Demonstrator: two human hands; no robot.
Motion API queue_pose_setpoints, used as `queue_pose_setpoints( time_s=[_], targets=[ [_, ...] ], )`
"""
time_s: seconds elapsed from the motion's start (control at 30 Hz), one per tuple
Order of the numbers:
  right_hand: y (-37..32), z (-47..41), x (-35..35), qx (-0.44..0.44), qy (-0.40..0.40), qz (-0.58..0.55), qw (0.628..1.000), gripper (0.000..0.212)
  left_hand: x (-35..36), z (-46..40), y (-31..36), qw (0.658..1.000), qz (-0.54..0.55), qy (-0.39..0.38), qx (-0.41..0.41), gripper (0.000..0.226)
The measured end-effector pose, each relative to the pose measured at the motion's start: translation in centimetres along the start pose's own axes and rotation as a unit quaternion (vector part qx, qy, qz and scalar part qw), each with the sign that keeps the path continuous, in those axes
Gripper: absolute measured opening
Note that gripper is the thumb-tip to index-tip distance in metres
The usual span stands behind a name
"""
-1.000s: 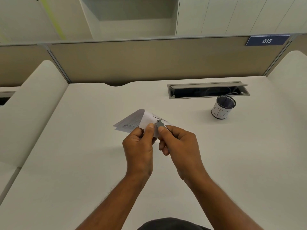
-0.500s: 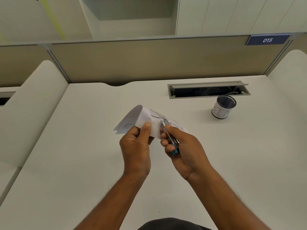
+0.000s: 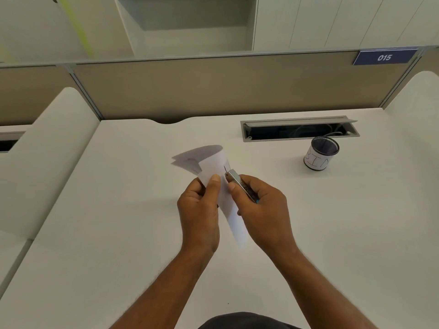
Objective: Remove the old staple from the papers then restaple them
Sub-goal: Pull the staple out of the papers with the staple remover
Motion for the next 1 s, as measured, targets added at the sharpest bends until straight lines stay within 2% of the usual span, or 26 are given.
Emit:
queue_pose_setpoints(
  time_s=[0.07, 0.23, 0.47, 0.73, 1.0],
  targets=[
    [-0.05, 0.08, -0.02, 0.005, -0.006, -0.018, 1.0, 0.02, -0.15, 0.0, -0.12, 1.0, -0.016, -0.002, 0.002, 0.016],
    [-0.19, 0.09, -0.21, -0.004, -0.022, -0.026, 0.999, 0.014, -0.2, 0.11, 0.08, 0.999, -0.03, -0.018, 0.006, 0.02],
    [-0.6, 0.0, 0.08, -0.073, 0.015, 0.036, 0.997, 0.012, -0.01, 0.31, 0.24, 0.998, -0.035, -0.015, 0.042, 0.019],
    [-0.91, -0.34, 0.41, -0.101, 0.024, 0.067, 0.992, 0.008, 0.21, 0.43, 0.29, 0.997, -0.038, -0.01, 0.061, 0.026],
    [-1.01, -0.3, 0.64, -0.128, 0.046, 0.085, 0.987, 0.011, 0.17, 0.31, 0.27, 0.997, -0.048, -0.013, 0.06, 0.023]
  ],
)
Point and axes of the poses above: each hand's wrist, its own z-axis away from the middle knuckle, its own x-axis out of the palm, y = z × x, the point moved 2 cm from there along -z, towards the middle knuckle, and after that the axes turned 14 degrees about x, right-handed, at the moved point
